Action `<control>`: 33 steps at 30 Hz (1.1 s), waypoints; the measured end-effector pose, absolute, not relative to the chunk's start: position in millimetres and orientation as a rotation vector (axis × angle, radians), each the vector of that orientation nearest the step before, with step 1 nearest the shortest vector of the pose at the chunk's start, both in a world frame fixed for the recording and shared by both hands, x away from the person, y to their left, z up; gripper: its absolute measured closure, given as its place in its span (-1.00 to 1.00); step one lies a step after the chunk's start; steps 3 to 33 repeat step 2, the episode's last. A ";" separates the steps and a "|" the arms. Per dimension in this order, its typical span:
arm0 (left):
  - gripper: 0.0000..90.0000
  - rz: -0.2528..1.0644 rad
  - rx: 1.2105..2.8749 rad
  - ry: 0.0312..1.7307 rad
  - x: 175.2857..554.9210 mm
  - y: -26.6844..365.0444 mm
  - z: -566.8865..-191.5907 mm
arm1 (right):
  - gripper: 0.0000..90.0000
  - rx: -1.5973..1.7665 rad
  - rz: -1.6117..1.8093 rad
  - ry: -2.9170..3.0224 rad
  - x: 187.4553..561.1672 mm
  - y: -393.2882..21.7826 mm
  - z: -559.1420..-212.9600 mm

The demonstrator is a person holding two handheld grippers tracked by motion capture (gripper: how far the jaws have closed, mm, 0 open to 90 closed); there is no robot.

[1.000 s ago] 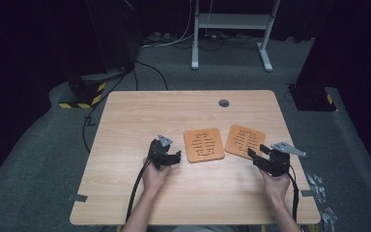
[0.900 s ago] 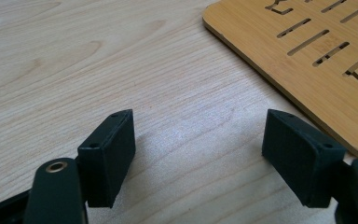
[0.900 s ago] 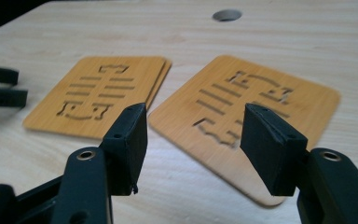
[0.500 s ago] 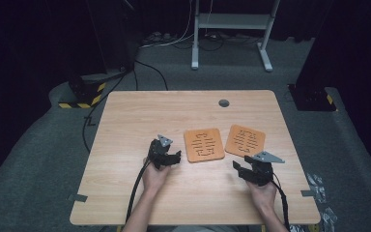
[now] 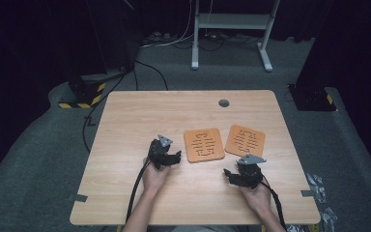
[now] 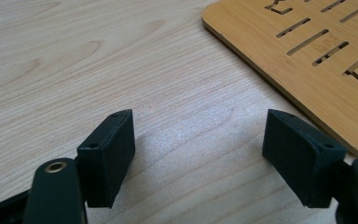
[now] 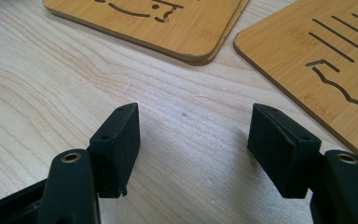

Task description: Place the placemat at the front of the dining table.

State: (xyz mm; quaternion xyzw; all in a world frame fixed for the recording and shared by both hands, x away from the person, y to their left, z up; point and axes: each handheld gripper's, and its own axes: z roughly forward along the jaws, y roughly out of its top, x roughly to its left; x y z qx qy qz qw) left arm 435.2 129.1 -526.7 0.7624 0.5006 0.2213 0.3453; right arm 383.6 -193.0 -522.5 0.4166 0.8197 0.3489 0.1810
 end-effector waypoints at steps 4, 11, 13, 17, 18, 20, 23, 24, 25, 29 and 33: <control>-0.44 0.578 1.986 1.293 435.4 129.6 -526.6 | -0.28 1.172 0.985 2.316 383.9 -192.8 -522.6; -0.44 0.578 1.986 1.293 435.4 129.6 -526.6 | -0.28 1.172 0.985 2.316 383.9 -192.8 -522.6; -0.44 0.578 1.986 1.293 435.4 129.6 -526.6 | -0.28 1.172 0.985 2.316 383.9 -192.8 -522.6; -0.44 0.578 1.986 1.293 435.4 129.6 -526.6 | -0.28 1.172 0.985 2.316 383.9 -192.8 -522.6; -0.44 0.578 1.986 1.293 435.4 129.6 -526.6 | -0.28 1.172 0.985 2.316 383.9 -192.8 -522.6; -0.44 0.578 1.986 1.293 435.4 129.6 -526.6 | -0.28 1.172 0.985 2.316 383.9 -192.8 -522.6; -0.44 0.578 1.986 1.293 435.4 129.6 -526.6 | -0.28 1.172 0.985 2.316 383.9 -192.8 -522.6; -0.44 0.578 1.986 1.293 435.4 129.6 -526.6 | -0.28 1.172 0.985 2.316 383.9 -192.8 -522.6; -0.44 0.578 1.986 1.293 435.4 129.6 -526.6 | -0.28 1.172 0.985 2.316 383.9 -192.8 -522.6; -0.44 0.578 1.986 1.293 435.4 129.6 -526.6 | -0.28 1.172 0.985 2.316 383.9 -192.8 -522.6; -0.44 0.578 1.986 1.293 435.4 129.6 -526.6 | -0.28 1.172 0.985 2.316 383.9 -192.8 -522.6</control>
